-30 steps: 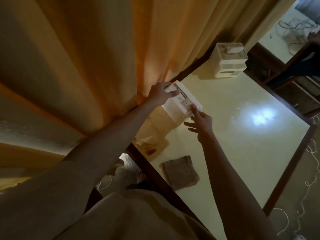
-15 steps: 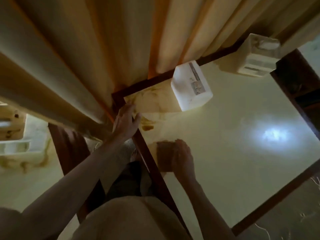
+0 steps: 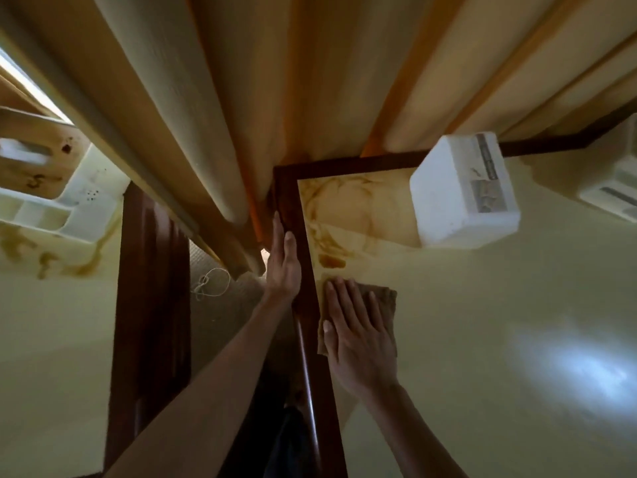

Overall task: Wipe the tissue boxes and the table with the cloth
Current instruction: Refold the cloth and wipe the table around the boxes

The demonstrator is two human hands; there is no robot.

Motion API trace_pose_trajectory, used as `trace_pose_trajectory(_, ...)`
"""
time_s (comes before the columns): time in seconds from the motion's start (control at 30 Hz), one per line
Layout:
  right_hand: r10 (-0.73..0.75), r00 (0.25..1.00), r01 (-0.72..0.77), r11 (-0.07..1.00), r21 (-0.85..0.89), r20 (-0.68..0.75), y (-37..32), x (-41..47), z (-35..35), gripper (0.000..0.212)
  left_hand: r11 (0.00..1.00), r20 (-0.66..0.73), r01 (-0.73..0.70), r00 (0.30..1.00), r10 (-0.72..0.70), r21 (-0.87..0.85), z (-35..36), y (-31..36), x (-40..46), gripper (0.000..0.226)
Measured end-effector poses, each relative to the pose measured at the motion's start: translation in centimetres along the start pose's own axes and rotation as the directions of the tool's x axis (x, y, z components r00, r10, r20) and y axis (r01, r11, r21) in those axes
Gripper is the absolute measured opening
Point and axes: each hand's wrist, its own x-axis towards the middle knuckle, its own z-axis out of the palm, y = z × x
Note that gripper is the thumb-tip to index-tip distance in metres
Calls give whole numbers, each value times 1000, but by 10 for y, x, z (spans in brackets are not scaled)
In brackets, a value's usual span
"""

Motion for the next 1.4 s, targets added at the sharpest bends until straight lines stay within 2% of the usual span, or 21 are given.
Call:
trace_pose_trajectory(0.1, -53, 998, 53, 998, -20, 15, 4, 33, 2, 59, 985, 33, 36, 999, -30, -168, 3, -2, 2, 54)
trace_pose_trajectory(0.3, -121, 993, 121, 992, -23, -2, 10, 98, 2, 59, 971, 26, -3, 1000, 10, -238, 4, -19, 8, 55)
trace_pose_trajectory(0.57, -134, 990, 132, 990, -53, -41, 13, 206, -4, 58, 982, 19, -64, 997, 69, -178, 4, -27, 14, 58)
trace_pose_trajectory(0.73, -104, 994, 104, 995, -7, 22, 12, 237, -11, 59, 990, 14, -110, 994, 112, -91, 4, -23, 13, 64)
trace_pose_trajectory(0.9, -109, 994, 109, 994, 0, 19, 17, 215, -12, 59, 995, 10, -94, 996, 94, -34, 2, -23, 12, 63)
trace_pose_trajectory(1.1, -82, 996, 81, 996, -35, -34, 45, 117, -4, 61, 997, 17, -75, 997, 75, -18, 2, -22, 11, 60)
trace_pose_trajectory(1.23, -22, 999, 19, 998, -63, -45, 53, 54, 5, 60, 972, 9, -195, 981, 196, 134, 4, -22, 13, 60)
trace_pose_trajectory(1.4, 26, 999, -29, 996, -81, -39, 48, 53, 6, 62, 928, 13, -268, 962, 274, 260, 5, -23, 17, 61)
